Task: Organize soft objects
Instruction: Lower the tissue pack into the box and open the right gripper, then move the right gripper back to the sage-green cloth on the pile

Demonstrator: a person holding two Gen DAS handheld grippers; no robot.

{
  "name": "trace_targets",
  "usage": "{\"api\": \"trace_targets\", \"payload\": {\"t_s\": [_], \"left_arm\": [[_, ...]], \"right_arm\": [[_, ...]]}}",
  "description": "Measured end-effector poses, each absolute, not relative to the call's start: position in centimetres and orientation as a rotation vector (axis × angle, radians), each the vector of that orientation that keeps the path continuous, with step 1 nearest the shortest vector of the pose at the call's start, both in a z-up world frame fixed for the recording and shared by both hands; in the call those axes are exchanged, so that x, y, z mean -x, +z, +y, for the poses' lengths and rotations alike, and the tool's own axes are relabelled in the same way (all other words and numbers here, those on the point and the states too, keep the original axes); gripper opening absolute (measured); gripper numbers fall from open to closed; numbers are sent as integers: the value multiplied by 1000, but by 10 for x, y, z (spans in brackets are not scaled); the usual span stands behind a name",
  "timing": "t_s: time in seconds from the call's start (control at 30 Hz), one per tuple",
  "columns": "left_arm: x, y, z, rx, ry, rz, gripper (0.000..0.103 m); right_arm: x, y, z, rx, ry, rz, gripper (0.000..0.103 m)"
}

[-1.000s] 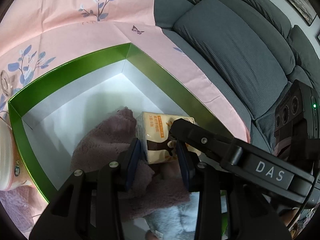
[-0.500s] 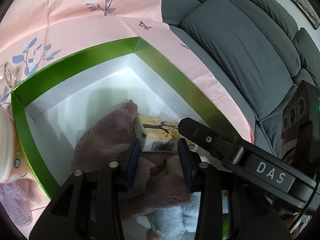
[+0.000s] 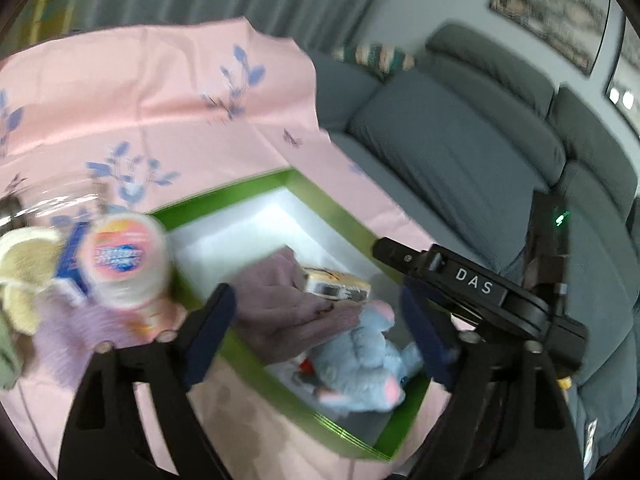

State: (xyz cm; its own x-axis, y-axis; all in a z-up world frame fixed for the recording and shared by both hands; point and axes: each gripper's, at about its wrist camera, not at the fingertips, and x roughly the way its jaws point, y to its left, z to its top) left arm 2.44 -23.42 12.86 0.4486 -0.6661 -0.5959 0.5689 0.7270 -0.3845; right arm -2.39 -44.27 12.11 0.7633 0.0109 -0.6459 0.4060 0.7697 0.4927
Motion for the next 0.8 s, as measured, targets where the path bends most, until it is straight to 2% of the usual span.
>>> {"api": "trace_targets", "payload": {"t_s": [0.13, 0.23, 0.27, 0.3, 0.6, 0.8], "left_arm": [[-8, 139, -174, 203, -691, 724, 89], [1, 138, -128, 249, -597, 687, 92], [3, 136, -117, 257, -567, 685, 99], [6, 135, -104, 264, -534, 684, 101], [24, 116, 14, 311, -214, 673, 101], [13, 86, 51, 311, -6, 780, 100]], "right_arm": [[31, 141, -424, -611, -201, 600, 86], [35, 155, -406, -572, -167, 552, 87], [36, 159, -401, -567, -149, 542, 87], [36, 163, -395, -562, -123, 529, 87], [21, 177, -327, -485, 80, 560, 87], [4, 166, -265, -432, 226, 646, 87]]}}
